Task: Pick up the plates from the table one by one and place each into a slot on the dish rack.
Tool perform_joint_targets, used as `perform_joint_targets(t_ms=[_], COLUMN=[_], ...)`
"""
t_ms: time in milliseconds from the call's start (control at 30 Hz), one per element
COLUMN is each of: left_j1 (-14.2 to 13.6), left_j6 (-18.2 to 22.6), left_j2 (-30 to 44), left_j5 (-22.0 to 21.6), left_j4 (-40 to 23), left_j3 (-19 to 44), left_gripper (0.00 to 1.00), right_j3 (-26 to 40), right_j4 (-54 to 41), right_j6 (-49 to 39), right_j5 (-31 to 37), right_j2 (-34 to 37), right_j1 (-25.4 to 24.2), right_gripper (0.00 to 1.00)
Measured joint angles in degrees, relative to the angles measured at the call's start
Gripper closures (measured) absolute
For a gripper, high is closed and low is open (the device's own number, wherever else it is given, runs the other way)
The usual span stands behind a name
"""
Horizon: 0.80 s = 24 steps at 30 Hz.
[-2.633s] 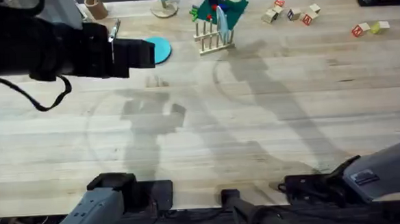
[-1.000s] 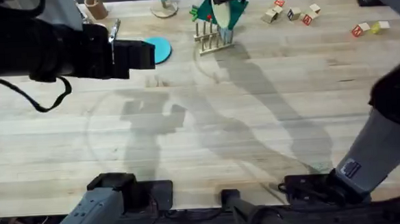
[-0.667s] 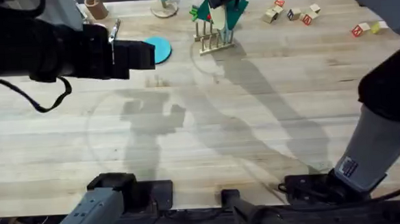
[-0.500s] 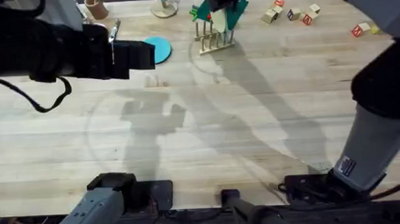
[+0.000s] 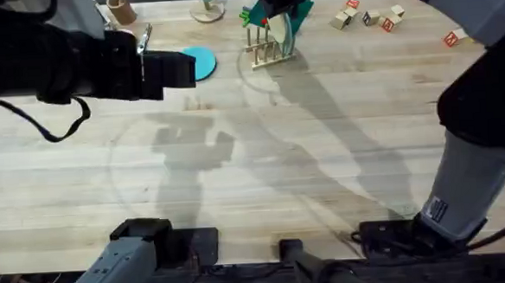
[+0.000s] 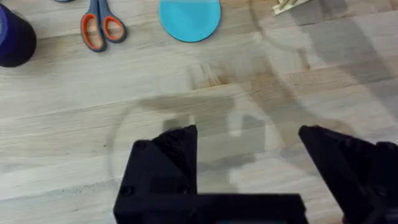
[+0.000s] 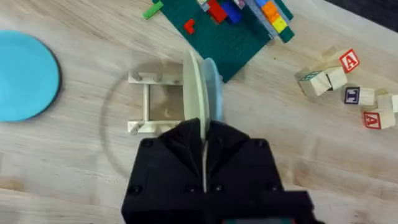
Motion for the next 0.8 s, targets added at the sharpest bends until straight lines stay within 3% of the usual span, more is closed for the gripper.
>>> perform_joint_targets(t_ms=[800], left_j1=[0.0], left_j6=[0.0], left_j2=[0.0], left_j5=[0.0], left_j4=[0.0], left_j3=[0.0], left_gripper=[0.006], right_j3=[0.0], right_j4=[-0.9], right_j6=[0.0], right_j5=[0.0], right_j2=[1.9], right_j1=[0.0], right_gripper=[0.97])
